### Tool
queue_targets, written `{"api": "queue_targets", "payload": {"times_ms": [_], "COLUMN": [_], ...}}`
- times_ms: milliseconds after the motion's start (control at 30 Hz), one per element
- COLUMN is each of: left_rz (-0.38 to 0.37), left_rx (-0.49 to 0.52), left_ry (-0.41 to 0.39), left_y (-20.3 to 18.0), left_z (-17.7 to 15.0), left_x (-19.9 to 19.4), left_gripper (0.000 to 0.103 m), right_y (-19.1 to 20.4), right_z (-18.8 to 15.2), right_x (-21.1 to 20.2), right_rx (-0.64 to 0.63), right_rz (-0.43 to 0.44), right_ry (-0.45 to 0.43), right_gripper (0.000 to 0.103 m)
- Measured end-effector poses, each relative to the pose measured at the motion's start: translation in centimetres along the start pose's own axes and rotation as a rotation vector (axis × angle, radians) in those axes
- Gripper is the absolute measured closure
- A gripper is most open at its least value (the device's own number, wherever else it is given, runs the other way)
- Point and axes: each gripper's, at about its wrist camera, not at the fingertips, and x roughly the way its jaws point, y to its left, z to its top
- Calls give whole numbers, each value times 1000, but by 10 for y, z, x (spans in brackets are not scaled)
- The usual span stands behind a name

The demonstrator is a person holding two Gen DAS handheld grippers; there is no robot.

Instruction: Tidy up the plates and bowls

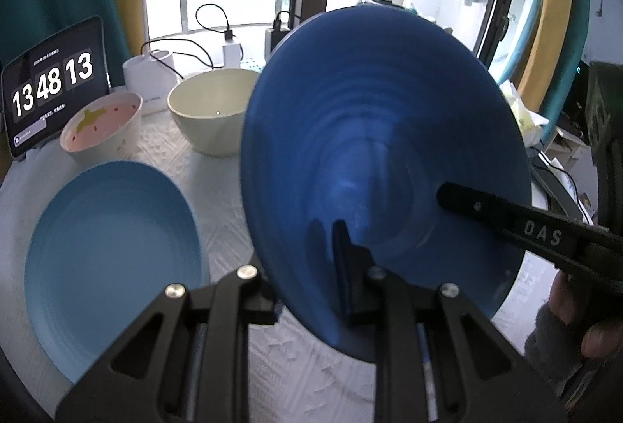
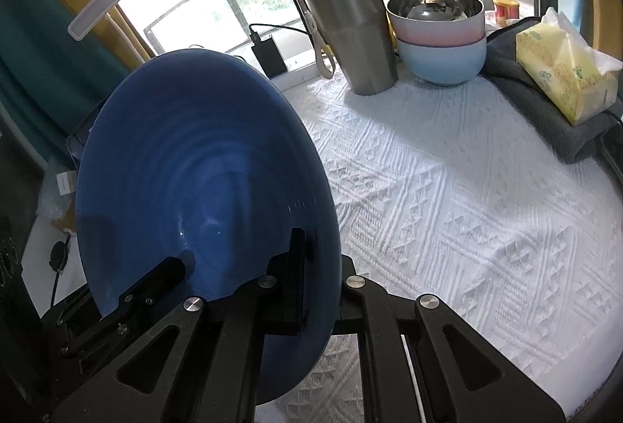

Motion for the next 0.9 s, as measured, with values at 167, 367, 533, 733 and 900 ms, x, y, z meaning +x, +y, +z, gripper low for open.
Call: {"api": "queue_targets", "payload": {"times_ms": [167,367,533,733,900], "left_rz": [4,13,16,10,-2], "left_rx": [-4,-17,-19,-2,10], "left_ry": [21,38,44,59,62], "left_y": [1,6,9,7,6], "left_z": [-3,-7,-10,-13,-13], "left_x": [0,0,-2,-1,-1], "left_gripper": [80,79,79,78,77], "right_y": [-1,-5,-6,-3,-7], "right_z": [-3,-5,-8,-11,-10], "right_x": [3,6,7,0,-3], "right_rx": [18,51,67,71,89], "right_rz": [-7,-27,-41,-52,-67], "right_ry": [18,37,49,37,27], "right_gripper": [96,96,96,93,93]}}
